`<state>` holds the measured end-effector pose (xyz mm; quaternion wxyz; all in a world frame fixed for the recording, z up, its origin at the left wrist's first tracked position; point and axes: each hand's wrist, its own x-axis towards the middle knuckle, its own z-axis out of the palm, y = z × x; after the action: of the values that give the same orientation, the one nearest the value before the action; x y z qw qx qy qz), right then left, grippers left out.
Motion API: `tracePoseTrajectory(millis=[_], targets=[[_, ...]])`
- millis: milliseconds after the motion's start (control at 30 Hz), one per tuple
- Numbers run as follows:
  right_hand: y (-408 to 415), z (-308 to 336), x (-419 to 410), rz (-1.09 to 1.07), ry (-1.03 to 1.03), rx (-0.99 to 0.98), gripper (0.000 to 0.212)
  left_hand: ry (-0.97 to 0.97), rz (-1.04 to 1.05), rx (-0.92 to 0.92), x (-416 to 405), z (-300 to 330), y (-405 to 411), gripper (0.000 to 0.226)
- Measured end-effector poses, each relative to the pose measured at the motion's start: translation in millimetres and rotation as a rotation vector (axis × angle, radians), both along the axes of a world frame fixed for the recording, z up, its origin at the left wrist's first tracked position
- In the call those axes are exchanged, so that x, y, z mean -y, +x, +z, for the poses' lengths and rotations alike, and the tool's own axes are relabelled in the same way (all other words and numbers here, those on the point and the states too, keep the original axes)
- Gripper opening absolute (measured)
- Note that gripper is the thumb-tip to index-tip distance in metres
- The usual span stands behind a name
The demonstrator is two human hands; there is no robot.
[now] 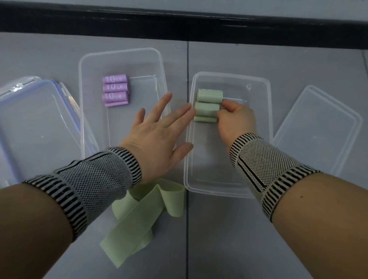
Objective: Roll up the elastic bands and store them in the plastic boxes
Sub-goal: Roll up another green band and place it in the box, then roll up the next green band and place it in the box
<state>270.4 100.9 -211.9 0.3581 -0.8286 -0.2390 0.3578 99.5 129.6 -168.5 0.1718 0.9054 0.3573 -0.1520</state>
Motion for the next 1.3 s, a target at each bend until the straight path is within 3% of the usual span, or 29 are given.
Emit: tracePoseTrajectory(millis=[433, 567, 700, 833, 967, 1067, 1300], targets=[[0.8, -0.6, 1.8, 0.025, 0.012, -0.041, 0.042, 0.013, -0.011, 0.0, -0.2, -2.2, -0.2, 0.068], [3.8, 4.8, 5.9, 0.019, -0.012, -0.037, 0.052, 0.027, -0.005, -0.008, 1.3, -3.1, 0.7, 0.067], [0.8, 23.1, 25.4, 0.025, 0.05, 0.006, 0.049, 0.031, 0.059, 0.112, 8.3, -2.1, -3.7, 0.067], [-26.4, 54.9, 64.2, 0.171, 0.193, 0.115, 0.041, 0.092, 0.066, 0.349, 22.3, 7.9, -30.3, 0.062], [-68.7, 61.7, 112.8, 0.369, 0.289, 0.081, 0.032, 0.139, 0.067, 0.387, 41.2, 15.9, -74.6, 0.051], [-94.3, 48.2, 134.9, 0.508, 0.367, 0.167, 0.034, 0.085, 0.111, 0.411, 60.5, 12.2, -99.4, 0.04], [-130.3, 16.1, 143.1, 0.764, 0.153, 0.247, 0.042, -0.041, 0.139, 0.27, 98.9, -0.5, -119.5, 0.031]])
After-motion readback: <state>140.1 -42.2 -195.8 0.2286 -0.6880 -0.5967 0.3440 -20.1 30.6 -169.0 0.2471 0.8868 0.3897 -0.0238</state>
